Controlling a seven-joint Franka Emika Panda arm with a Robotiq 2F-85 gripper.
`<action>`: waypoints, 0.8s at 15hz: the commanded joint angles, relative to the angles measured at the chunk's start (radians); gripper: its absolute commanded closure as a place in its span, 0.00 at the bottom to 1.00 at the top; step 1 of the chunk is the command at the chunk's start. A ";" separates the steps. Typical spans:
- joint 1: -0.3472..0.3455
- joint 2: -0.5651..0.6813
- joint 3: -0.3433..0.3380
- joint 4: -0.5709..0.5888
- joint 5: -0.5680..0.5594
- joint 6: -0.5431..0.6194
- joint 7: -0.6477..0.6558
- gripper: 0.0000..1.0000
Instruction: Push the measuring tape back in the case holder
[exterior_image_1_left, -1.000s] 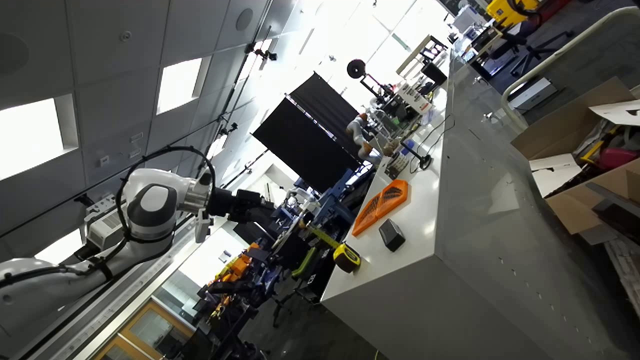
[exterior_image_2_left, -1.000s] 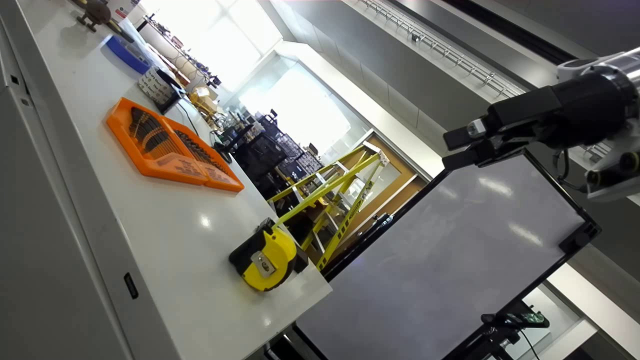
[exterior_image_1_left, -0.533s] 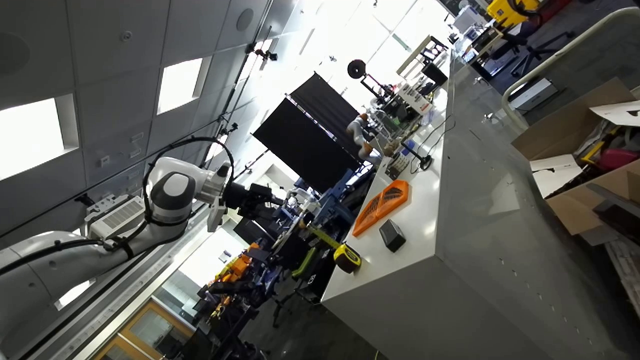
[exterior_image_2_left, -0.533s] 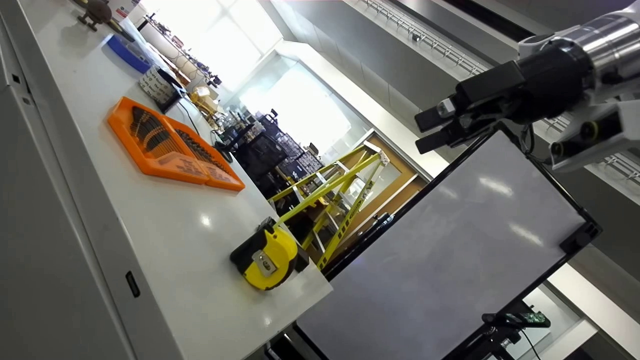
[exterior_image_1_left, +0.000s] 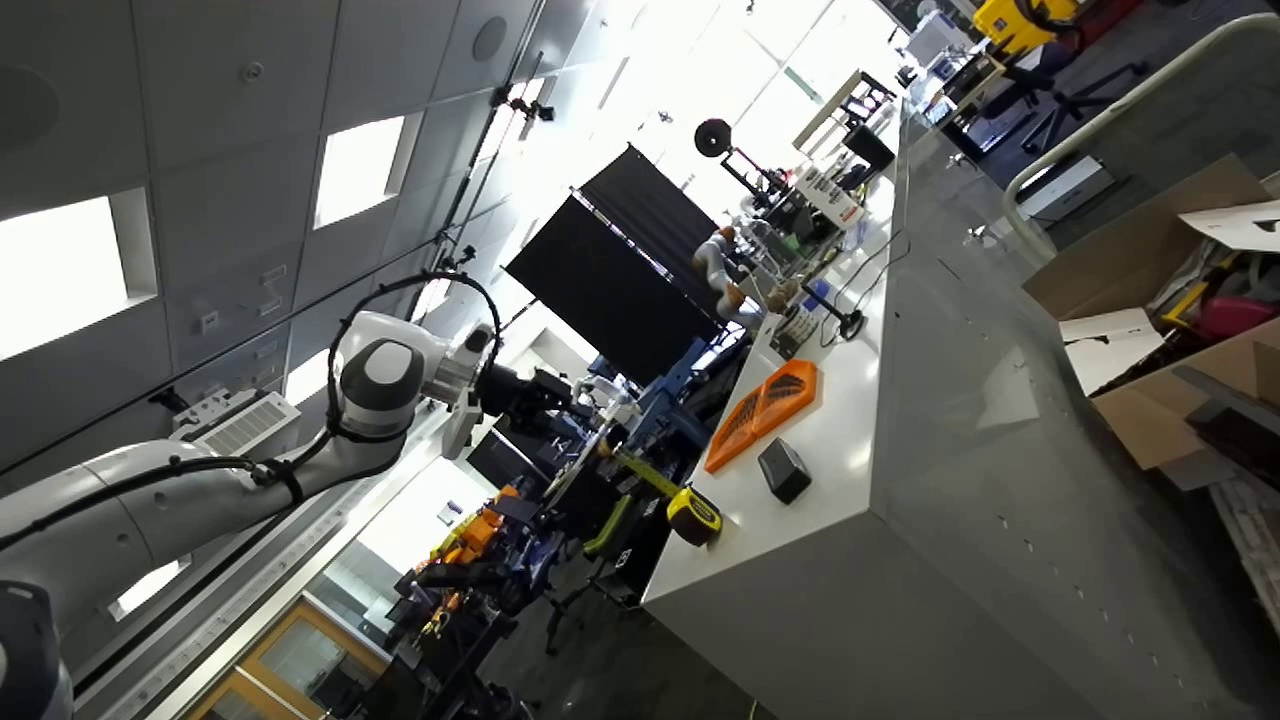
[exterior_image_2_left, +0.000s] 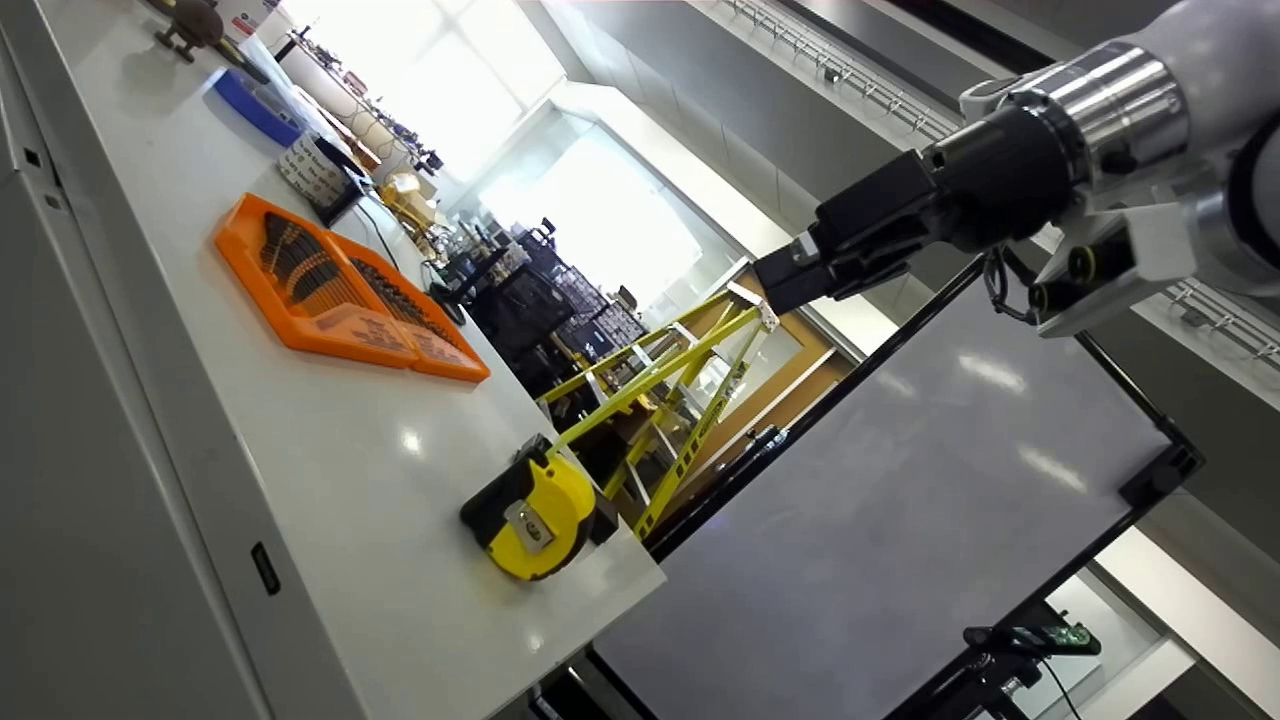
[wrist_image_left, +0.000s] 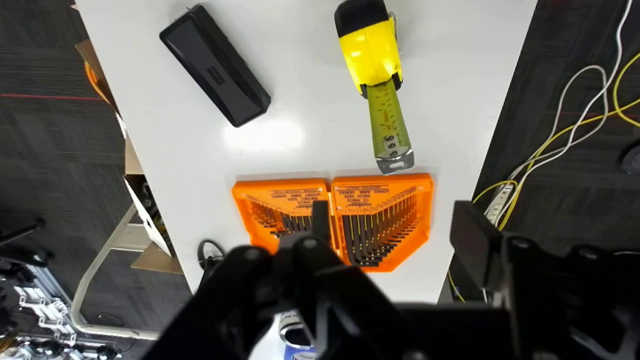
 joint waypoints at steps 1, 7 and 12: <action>0.016 0.024 -0.009 0.047 -0.028 -0.034 -0.007 0.66; 0.023 0.032 -0.014 0.060 -0.003 -0.031 -0.020 1.00; 0.022 0.015 -0.012 0.023 -0.018 -0.003 0.003 0.99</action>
